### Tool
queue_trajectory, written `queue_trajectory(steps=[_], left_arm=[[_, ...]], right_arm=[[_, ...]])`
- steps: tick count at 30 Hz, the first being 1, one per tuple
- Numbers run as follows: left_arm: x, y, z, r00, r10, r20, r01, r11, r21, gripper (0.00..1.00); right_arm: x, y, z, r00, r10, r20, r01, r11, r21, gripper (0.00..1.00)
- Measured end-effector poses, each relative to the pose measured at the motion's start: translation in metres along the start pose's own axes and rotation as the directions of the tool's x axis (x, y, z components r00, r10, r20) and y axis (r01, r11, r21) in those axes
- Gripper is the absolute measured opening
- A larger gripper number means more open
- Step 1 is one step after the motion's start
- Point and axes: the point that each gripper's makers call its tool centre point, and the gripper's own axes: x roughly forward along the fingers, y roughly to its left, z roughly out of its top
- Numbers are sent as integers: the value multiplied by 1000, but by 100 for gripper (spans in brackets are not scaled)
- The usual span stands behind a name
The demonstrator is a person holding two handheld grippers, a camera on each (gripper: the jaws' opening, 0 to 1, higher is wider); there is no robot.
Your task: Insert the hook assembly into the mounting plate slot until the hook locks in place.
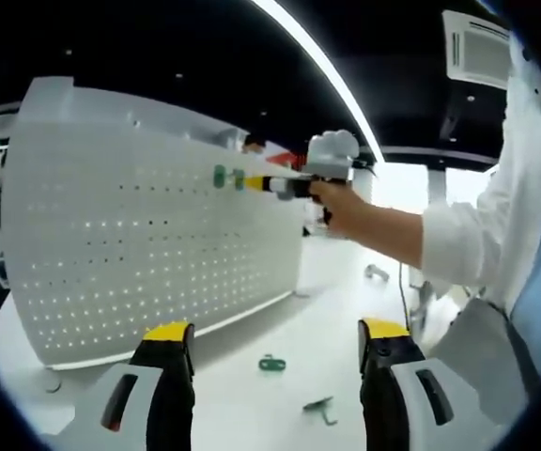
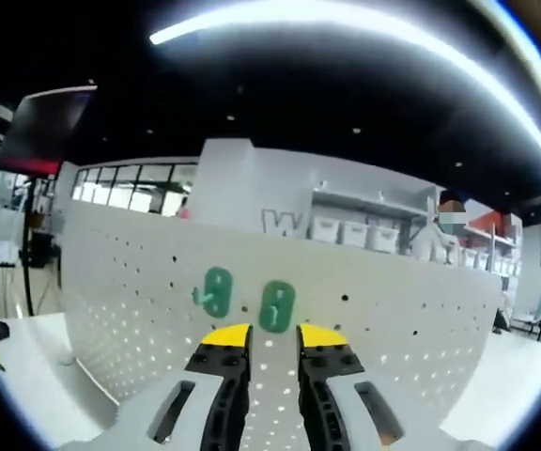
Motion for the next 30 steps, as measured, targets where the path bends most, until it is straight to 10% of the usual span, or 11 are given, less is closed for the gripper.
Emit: queue_trajectory(steps=[30], left_arm=[[0,5,-10,999,21,-42,-20,1000,23,71]], right_arm=[[-76,57,-26,971,237,-38,-239,967,-88,17]])
